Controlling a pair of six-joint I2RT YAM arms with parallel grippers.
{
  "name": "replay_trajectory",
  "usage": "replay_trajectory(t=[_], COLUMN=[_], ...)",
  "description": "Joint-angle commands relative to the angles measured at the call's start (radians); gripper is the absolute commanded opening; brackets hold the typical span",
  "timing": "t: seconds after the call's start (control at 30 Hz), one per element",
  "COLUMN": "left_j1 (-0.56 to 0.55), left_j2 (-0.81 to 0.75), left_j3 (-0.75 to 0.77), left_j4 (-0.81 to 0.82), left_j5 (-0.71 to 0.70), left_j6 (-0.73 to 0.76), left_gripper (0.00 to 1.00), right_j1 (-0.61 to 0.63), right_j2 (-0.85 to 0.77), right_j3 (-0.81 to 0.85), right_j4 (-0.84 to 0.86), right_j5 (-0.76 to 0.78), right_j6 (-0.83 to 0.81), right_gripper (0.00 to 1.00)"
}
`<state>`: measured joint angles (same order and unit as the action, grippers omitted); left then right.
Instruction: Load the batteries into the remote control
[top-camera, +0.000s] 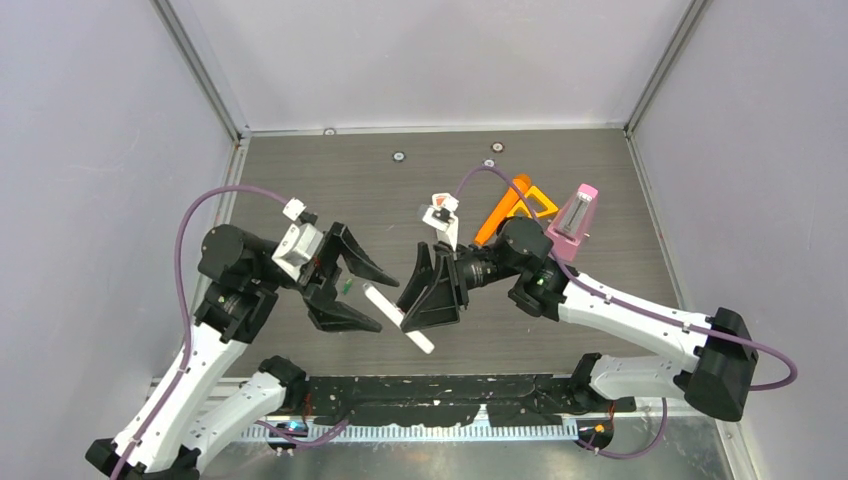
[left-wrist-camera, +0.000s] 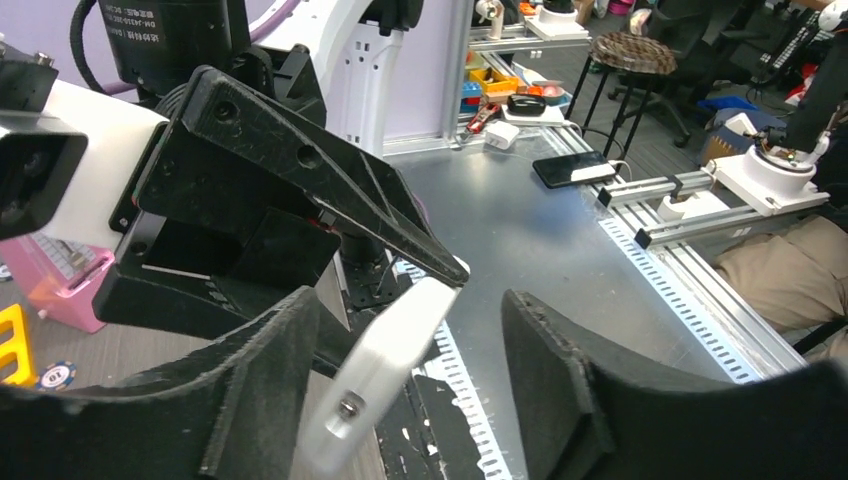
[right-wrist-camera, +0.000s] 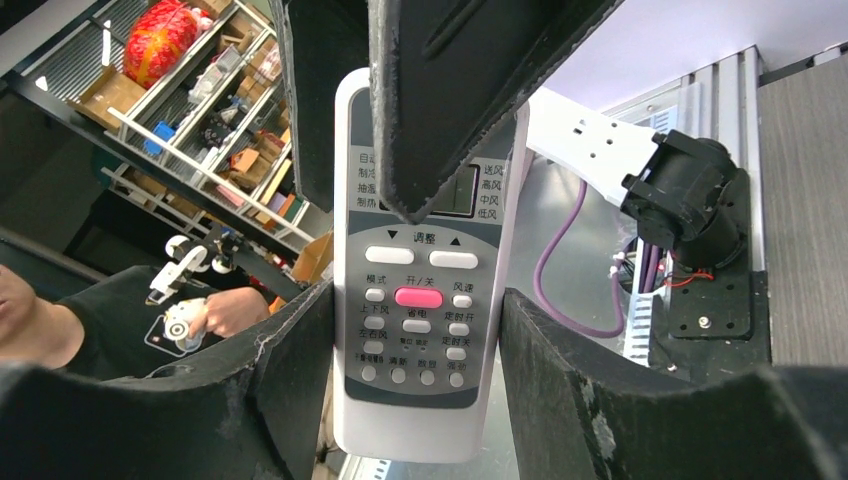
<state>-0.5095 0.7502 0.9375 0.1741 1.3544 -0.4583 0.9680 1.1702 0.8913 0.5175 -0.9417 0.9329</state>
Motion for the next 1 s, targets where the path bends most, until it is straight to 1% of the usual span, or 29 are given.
replay_trajectory(t=[0.0, 0.13, 0.27, 0.4, 0.47, 0.57, 0.63, 0.73, 0.77, 0.8, 0.83, 0.87, 0.9, 0.93, 0.97], left_j1=[-0.006, -0.006, -0.006, -0.006, -0.006, -0.006, -0.006, -0.006, -0.006, -0.006, -0.006, -0.006, -0.006, -0.006, -0.006], left_j2=[0.020, 0.010, 0.011, 0.025, 0.032, 0.042, 0.050, 0.063, 0.067, 0.068, 0.071, 0.071, 0.070, 0.069, 0.066], left_j3=[0.011, 0.003, -0.001, 0.004, 0.011, 0.016, 0.019, 0.024, 0.026, 0.026, 0.026, 0.027, 0.026, 0.027, 0.024], left_j4=[0.070, 0.094, 0.096, 0.095, 0.096, 0.096, 0.096, 0.096, 0.097, 0.096, 0.096, 0.094, 0.088, 0.075, 0.061], left_j5=[0.035, 0.039, 0.067, 0.085, 0.089, 0.093, 0.092, 0.091, 0.091, 0.087, 0.080, 0.071, 0.057, 0.041, 0.025], left_j6=[-0.037, -0.047, -0.045, -0.047, -0.051, -0.053, -0.055, -0.063, -0.065, -0.067, -0.073, -0.079, -0.082, -0.084, -0.084], left_gripper=[0.65, 0.57, 0.57, 0.59, 0.55, 0.44, 0.34, 0.16, 0.08, 0.02, 0.00, 0.00, 0.00, 0.00, 0.00], right_j1=[0.013, 0.014, 0.015, 0.015, 0.015, 0.017, 0.017, 0.016, 0.017, 0.017, 0.017, 0.016, 0.013, 0.010, 0.003], right_j2=[0.009, 0.020, 0.025, 0.026, 0.028, 0.032, 0.036, 0.044, 0.046, 0.048, 0.049, 0.047, 0.046, 0.042, 0.039], right_j3=[0.050, 0.049, 0.046, 0.052, 0.054, 0.054, 0.054, 0.055, 0.054, 0.051, 0.049, 0.042, 0.038, 0.030, 0.025], right_j4=[0.122, 0.159, 0.206, 0.207, 0.209, 0.210, 0.210, 0.211, 0.211, 0.210, 0.211, 0.210, 0.202, 0.192, 0.173], right_j5=[-0.022, -0.026, -0.038, -0.045, -0.051, -0.052, -0.054, -0.051, -0.052, -0.050, -0.047, -0.037, -0.020, -0.010, 0.013], right_j6=[0.052, 0.074, 0.114, 0.119, 0.121, 0.126, 0.129, 0.138, 0.140, 0.141, 0.142, 0.141, 0.137, 0.129, 0.124], right_gripper=[0.38, 0.39, 0.39, 0.39, 0.39, 0.39, 0.40, 0.42, 0.43, 0.47, 0.50, 0.56, 0.60, 0.67, 0.71])
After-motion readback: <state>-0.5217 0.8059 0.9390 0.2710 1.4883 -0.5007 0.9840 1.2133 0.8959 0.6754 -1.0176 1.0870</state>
